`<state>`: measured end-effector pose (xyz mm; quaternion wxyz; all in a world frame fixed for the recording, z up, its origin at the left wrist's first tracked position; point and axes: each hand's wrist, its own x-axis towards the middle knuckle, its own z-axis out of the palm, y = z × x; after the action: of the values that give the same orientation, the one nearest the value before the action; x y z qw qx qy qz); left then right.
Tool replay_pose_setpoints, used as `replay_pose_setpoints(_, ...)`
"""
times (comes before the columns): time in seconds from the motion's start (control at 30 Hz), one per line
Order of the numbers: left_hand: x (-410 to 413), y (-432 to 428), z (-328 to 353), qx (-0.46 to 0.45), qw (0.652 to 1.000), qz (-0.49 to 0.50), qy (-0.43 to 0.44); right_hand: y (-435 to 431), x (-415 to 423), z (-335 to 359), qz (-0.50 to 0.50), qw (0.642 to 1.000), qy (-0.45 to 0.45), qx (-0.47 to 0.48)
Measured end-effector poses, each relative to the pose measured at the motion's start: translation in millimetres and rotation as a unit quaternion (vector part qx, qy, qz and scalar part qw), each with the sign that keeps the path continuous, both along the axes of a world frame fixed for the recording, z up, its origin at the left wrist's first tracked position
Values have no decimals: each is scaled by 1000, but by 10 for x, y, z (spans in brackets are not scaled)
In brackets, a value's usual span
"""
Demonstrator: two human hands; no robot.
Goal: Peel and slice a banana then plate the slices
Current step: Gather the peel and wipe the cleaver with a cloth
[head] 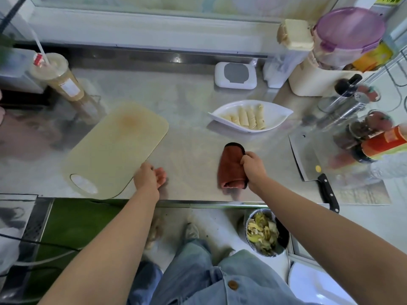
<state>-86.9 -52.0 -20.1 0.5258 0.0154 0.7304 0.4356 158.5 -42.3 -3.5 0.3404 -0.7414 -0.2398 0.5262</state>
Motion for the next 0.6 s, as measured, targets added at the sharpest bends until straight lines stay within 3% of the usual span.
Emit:
replay_pose_setpoints(0.1,214,-9,64,25,991,-130,-31,24,-43,57,21,990,141,-6)
replay_pose_setpoints(0.17,397,-22,114,5,959,-264,-103,22,-77,96,74,977,201,-19)
replay_pose_setpoints(0.23,585,-59,142,-16,917,-364,-166,14,-92,110,129,972,195,-21)
replay_pose_setpoints(0.3,747,-105,150,3,916,-354,-191,-16,-54,87,156,981,119,-8)
replay_pose_setpoints(0.43,1003,-167,109,64,941,-332,-27,-137,171,-5,98,991,-84,47)
replay_pose_setpoints(0.6,1265,-187,87,73,924,-354,126,-217,283,-42,121,981,-123,84)
